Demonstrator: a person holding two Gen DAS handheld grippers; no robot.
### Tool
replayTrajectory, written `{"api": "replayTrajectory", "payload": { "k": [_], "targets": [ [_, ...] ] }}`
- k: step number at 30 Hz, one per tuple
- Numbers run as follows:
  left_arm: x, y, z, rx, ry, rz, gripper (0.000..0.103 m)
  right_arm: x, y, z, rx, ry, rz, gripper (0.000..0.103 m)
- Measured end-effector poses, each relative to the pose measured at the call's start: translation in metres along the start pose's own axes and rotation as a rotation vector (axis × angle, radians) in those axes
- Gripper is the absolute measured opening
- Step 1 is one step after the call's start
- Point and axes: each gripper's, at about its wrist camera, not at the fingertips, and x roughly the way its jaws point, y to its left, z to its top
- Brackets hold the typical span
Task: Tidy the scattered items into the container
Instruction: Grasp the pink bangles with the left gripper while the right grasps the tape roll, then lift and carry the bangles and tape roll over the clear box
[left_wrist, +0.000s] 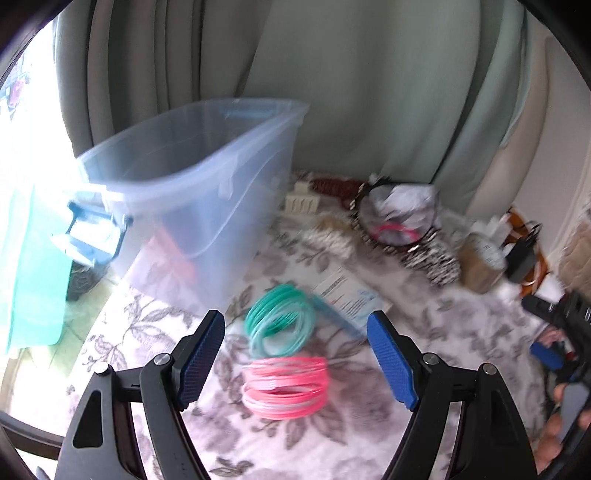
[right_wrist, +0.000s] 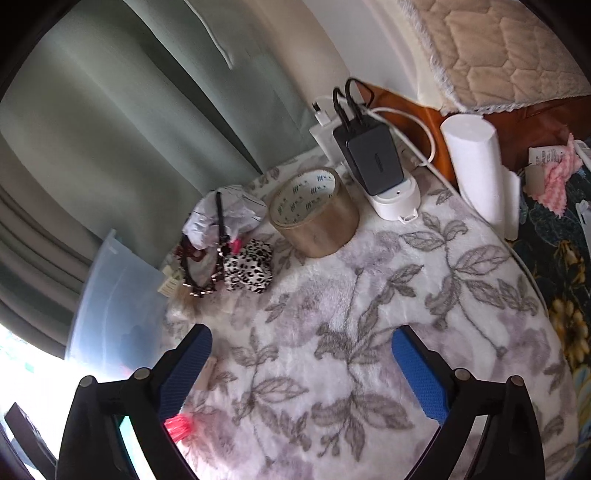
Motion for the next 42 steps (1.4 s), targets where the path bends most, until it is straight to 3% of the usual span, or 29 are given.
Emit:
{"api": "replayTrajectory", "payload": {
  "k": [5,15,25,28,32,36,42],
  "targets": [
    [0.023,0.014,-0.012,-0.035,0.069,0.012,0.08,0.026,0.004,0.025,0.011,-0.018,-0.052,0.092],
    [0.044,0.015,-0.019,-0.033,0.11,-0.015,0.08,0.077,-0.003,0.073,0.12,-0.058,-0.19,0.078],
    [0.071,0.009,-0.031,-0.03,0.214,-0.035,0.08,0.099,-0.028,0.062,0.183,-0.016,-0.212,0.067],
    [0.072,0.01,-0.032,-0.033,0.217,-0.038,0.08,0.093,-0.033,0.054,0.181,-0.012,-0.207,0.054],
    [0.071,0.008,-0.033,-0.018,0.221,-0.031,0.08,0.085,-0.042,0.043,0.186,-0.01,-0.199,0.026],
    [0.07,0.011,-0.033,-0.021,0.219,-0.026,0.08,0.076,-0.048,0.037,0.193,-0.001,-0.157,0.017],
    [0.064,0.013,-0.032,-0.037,0.216,-0.057,0.065,0.057,-0.053,0.022,0.205,0.009,-0.109,0.009]
  ]
}}
